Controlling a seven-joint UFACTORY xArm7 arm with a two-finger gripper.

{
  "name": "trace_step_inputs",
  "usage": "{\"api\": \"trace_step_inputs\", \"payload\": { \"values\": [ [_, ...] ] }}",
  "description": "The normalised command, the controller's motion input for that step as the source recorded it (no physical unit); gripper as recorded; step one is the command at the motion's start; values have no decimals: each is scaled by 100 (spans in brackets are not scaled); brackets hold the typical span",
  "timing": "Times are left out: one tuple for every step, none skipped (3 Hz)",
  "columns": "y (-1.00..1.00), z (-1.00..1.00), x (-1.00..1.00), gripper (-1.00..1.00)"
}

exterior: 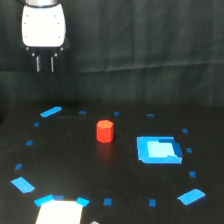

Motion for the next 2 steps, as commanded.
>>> {"api": "trace_step_inputs", "payload": {
  "values": [
    [100,100,-8,100],
    [100,100,-35,86]
  ]
}}
